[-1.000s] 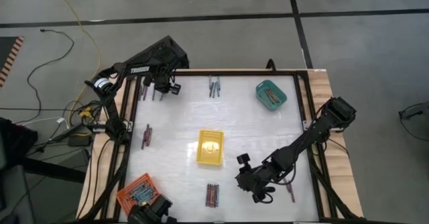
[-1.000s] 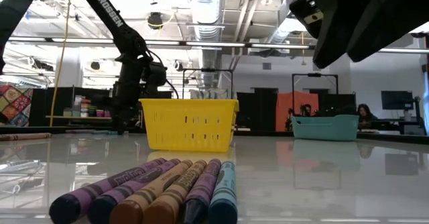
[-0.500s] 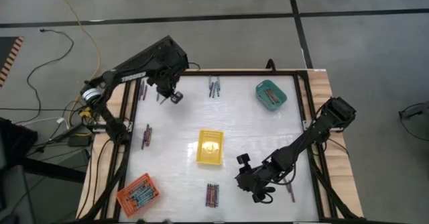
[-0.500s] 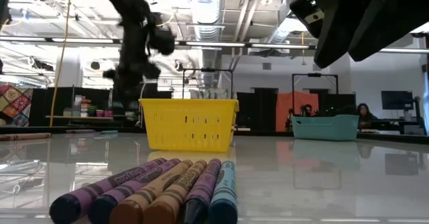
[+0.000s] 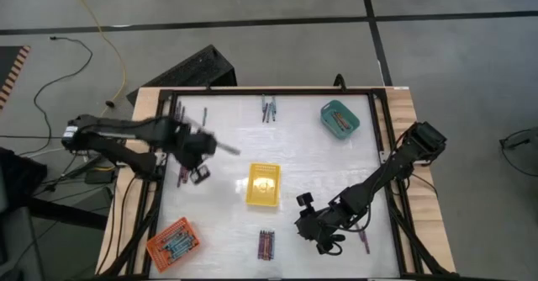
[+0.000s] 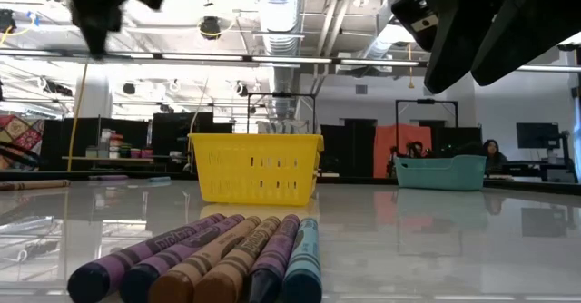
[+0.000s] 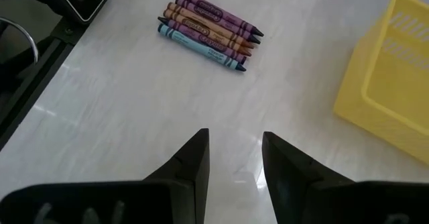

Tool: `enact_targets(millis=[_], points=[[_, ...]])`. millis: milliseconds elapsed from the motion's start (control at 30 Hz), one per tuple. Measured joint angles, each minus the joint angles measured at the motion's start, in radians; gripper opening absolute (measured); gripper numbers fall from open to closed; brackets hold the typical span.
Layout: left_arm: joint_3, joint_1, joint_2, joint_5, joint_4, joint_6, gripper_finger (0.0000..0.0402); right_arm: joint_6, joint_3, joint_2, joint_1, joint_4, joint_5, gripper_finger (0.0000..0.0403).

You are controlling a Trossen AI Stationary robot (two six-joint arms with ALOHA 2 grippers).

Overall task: Sort crayons
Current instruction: Put the light blue crayon into the orange basket

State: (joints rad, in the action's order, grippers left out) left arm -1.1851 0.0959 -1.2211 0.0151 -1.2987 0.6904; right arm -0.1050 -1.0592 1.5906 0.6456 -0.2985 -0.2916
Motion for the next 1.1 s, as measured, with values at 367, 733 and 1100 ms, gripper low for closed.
enact_targets(millis=[367, 733, 1100], points=[[0.000, 0.552, -0.122, 0.051, 0.025, 0.363, 0.0000, 0.004, 0.000, 0.000, -0.014, 0.000, 0.000, 0.0132], [0.000, 0.830, -0.293, 0.042, 0.157, 0.622, 0.0000, 0.001, 0.000, 0.000, -0.020, 0.001, 0.001, 0.0132], [0.000, 0.961, -0.405, 0.084, 0.317, 0.785, 0.0000, 0.000, 0.000, 0.000, -0.020, 0.001, 0.001, 0.0132]])
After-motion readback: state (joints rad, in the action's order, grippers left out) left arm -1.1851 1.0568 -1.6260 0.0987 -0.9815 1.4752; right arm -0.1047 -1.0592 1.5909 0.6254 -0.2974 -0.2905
